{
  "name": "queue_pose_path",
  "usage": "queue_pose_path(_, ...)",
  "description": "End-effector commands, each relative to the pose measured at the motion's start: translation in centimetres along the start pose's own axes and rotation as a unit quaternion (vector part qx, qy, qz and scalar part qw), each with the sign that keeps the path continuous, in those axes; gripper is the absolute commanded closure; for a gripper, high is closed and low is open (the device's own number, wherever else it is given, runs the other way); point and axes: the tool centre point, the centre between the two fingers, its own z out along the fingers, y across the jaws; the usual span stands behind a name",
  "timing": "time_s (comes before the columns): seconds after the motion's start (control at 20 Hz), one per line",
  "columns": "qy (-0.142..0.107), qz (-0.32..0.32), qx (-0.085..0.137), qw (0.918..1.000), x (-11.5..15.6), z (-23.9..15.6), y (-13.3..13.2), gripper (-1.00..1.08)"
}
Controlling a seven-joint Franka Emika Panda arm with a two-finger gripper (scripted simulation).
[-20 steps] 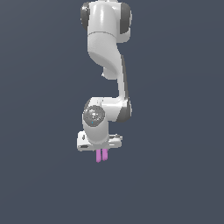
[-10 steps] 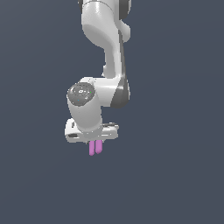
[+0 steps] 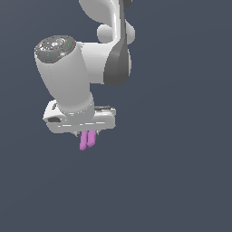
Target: Pick up the object and move it to a goal position.
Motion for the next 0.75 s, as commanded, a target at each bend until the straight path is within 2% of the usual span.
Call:
queue_pose_path(0.0,-0.001,0.0,0.0,1.0,-0.1,-2.2,0.5,1.08)
queue_pose_path(0.35,-0.001,0.0,0.0,1.0,0.0,-6.0,1.4,1.08)
queue_pose_path(0.7,-0.001,0.0,0.0,1.0,0.1,-6.9,1.7,1.08)
